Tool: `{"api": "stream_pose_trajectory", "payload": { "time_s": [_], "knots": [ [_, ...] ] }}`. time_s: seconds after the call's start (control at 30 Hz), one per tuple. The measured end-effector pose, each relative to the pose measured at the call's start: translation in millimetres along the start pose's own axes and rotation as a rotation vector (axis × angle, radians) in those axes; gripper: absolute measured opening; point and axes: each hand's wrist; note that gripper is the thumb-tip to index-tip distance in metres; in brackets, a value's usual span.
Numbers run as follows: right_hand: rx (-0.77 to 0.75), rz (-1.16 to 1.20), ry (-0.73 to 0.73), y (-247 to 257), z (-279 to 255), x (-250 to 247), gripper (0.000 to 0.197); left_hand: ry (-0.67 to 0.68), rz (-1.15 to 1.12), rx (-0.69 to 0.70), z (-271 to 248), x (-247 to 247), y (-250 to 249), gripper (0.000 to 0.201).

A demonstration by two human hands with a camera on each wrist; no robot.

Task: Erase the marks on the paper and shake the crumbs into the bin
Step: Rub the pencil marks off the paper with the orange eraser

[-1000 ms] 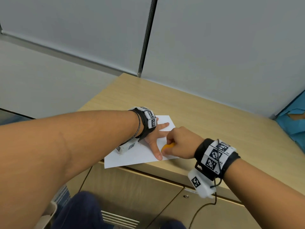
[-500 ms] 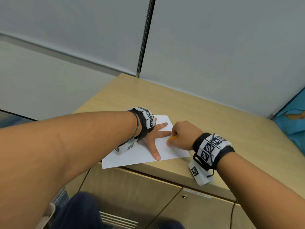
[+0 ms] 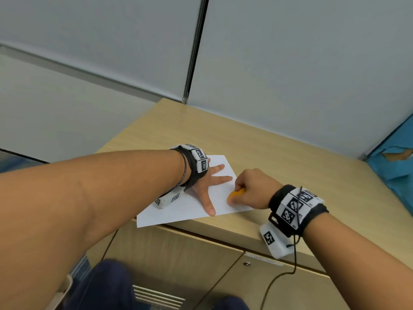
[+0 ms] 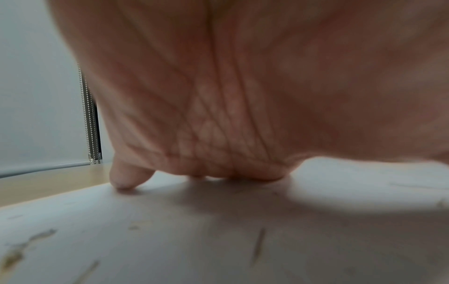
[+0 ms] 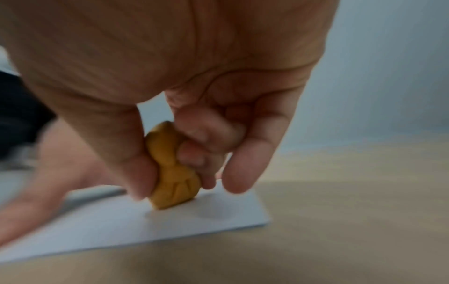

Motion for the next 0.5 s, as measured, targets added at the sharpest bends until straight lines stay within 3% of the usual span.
{"api": "stream_pose_trajectory", "payload": {
  "time_s": [0.07,0.2,0.37,0.5],
  "knots": [
    [0.030,-0.025,-0.056,-3,0,1,0.026,-0.003,-0.008,-0.005,2,2,-1,0.127],
    [-0.117,-0.031,0.025,19,-16,15,0.035,-0.011,-0.009,0.003,-1,1,-1,0.126],
    [0.069,-0.005,-0.055,-6,-1,3,0.032,-0.017,-0.024,-0.009,1,3,-2,0.127],
    [0.030,0.047,-0.006,-4,-11,13,0.032,-0.018,-0.051,-0.011,0,4,-1,0.128]
  ]
}}
Point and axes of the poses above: each hand's wrist, its own z-axis towards the middle knuckle, its own x-axis out of the palm, y = z × x, and after that the axes turned 9 degrees about -y, right-handed
